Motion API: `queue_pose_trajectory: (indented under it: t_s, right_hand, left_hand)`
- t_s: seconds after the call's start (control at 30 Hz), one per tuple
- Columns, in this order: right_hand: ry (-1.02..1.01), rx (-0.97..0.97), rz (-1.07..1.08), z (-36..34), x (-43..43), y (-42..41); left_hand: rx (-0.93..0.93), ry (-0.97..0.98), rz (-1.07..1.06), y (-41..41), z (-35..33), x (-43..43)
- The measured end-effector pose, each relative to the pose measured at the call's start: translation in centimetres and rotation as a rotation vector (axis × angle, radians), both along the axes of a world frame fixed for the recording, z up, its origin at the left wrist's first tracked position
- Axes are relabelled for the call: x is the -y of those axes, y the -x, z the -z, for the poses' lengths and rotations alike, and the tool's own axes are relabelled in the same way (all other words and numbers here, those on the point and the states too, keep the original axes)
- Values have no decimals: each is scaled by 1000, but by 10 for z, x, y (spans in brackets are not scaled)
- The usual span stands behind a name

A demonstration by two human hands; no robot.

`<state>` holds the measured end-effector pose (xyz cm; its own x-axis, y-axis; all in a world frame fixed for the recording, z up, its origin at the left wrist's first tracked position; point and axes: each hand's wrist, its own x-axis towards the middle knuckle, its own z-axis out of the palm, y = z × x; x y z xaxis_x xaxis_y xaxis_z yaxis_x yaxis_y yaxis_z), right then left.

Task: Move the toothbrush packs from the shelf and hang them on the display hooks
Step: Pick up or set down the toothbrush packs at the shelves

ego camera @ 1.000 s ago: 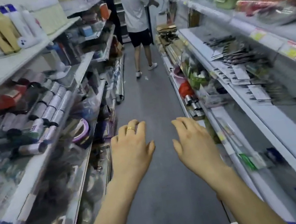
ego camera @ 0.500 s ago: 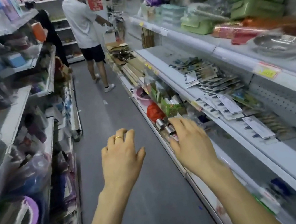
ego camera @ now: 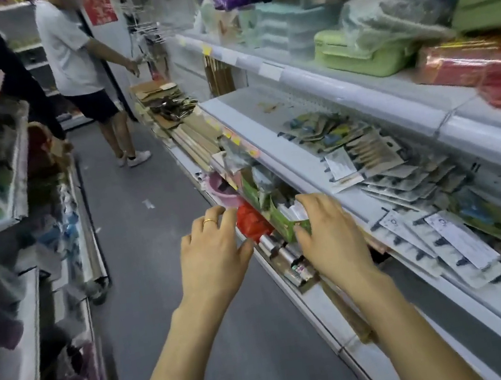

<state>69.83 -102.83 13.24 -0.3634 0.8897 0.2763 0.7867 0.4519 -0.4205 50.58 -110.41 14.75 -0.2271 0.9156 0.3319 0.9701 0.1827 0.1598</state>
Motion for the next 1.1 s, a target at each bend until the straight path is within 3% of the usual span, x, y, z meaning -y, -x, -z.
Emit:
queue_pose_trajectory:
  t_s: [0.2,0.47,0.7,1.1]
  right_hand:
    - [49,-8,77,5,-99,51]
    - [201,-123,441,50,-194,78]
    - [289,-384,765,77,-221,86]
    - [288,-861,1264,129,-304,38]
  left_hand:
    - [60,29,57,65,7,-112]
    - [42,118,386,118,37,-278]
    - [12,194,667,148,47,-378]
    - [22,277,780,164,69,-429]
